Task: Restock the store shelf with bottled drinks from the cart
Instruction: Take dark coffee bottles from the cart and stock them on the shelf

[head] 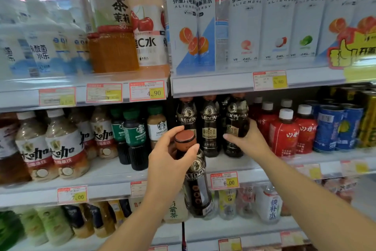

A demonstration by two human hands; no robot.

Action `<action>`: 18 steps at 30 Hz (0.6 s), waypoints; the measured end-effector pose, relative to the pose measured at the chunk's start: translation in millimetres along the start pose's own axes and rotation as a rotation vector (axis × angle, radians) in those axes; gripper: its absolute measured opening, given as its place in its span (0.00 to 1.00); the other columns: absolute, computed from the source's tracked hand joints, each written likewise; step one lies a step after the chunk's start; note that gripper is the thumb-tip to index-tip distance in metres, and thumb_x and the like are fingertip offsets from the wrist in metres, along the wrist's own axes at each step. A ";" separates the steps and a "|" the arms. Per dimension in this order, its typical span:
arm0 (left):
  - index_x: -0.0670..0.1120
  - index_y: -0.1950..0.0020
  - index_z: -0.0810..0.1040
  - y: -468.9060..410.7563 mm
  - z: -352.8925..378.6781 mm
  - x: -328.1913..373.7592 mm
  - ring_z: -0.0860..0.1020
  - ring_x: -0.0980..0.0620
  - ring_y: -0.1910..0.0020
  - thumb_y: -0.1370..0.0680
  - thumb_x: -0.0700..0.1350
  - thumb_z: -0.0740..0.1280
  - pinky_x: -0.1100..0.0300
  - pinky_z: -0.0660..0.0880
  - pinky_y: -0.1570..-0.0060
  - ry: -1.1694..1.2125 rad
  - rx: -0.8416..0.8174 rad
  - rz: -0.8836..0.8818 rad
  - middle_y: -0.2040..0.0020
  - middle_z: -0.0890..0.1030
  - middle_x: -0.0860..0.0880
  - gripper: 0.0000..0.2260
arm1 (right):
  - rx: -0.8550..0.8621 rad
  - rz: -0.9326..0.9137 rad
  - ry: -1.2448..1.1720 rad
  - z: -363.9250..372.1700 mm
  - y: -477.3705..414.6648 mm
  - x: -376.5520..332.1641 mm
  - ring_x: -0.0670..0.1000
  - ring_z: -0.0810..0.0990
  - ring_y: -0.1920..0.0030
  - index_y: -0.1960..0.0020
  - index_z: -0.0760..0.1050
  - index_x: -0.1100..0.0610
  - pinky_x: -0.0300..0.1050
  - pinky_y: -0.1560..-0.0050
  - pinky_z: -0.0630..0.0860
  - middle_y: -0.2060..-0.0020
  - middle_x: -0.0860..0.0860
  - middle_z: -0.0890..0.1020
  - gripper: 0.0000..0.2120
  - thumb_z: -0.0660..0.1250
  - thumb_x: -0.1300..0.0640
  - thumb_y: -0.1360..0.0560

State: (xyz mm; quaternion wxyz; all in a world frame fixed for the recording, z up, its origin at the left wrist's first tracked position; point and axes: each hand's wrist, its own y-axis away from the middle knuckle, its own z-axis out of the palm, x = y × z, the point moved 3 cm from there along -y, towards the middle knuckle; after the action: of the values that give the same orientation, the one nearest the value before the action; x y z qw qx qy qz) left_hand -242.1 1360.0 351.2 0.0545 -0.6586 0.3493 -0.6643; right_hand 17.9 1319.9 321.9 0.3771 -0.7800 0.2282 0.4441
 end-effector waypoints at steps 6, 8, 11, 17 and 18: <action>0.60 0.42 0.74 -4.8 1.3 1.4 0.79 0.64 0.52 0.30 0.46 0.73 0.69 0.76 0.51 -0.007 -0.042 0.017 0.53 0.81 0.64 0.19 | -0.075 -0.006 0.073 -3.7 -2.3 9.6 0.53 0.76 0.42 0.31 0.59 0.57 0.46 0.44 0.74 0.44 0.52 0.77 0.41 0.78 0.55 0.36; 0.60 0.42 0.75 -5.1 0.4 0.4 0.79 0.64 0.52 0.30 0.46 0.74 0.70 0.76 0.51 0.001 -0.043 0.017 0.53 0.81 0.63 0.20 | -0.169 0.010 0.016 -2.9 -8.4 12.6 0.53 0.77 0.41 0.31 0.59 0.59 0.50 0.41 0.74 0.44 0.53 0.77 0.37 0.76 0.60 0.33; 0.60 0.43 0.75 -4.9 -0.7 -1.7 0.80 0.63 0.52 0.31 0.45 0.74 0.72 0.75 0.53 0.024 -0.042 0.017 0.52 0.82 0.62 0.20 | -0.235 0.012 -0.014 1.0 -15.2 18.2 0.53 0.76 0.39 0.32 0.61 0.59 0.47 0.41 0.74 0.45 0.52 0.77 0.32 0.73 0.64 0.31; 0.59 0.43 0.75 -5.2 0.4 -2.2 0.80 0.63 0.52 0.31 0.43 0.74 0.71 0.75 0.53 0.037 -0.051 0.021 0.53 0.82 0.60 0.19 | -0.239 -0.018 0.041 6.5 -15.7 25.8 0.50 0.77 0.41 0.32 0.61 0.54 0.54 0.37 0.73 0.45 0.46 0.77 0.30 0.71 0.59 0.29; 0.59 0.44 0.75 -5.6 1.8 -0.4 0.80 0.63 0.52 0.31 0.43 0.74 0.72 0.75 0.54 0.033 -0.052 0.023 0.53 0.82 0.61 0.19 | -0.256 -0.013 0.053 7.1 -13.9 23.3 0.51 0.76 0.40 0.31 0.61 0.54 0.54 0.36 0.72 0.44 0.47 0.77 0.30 0.71 0.58 0.29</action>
State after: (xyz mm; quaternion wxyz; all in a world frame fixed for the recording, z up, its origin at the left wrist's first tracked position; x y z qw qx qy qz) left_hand -238.2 1363.8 353.7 0.0391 -0.6445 0.3751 -0.6652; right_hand 35.5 1333.6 304.9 0.2712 -0.8347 0.1747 0.4464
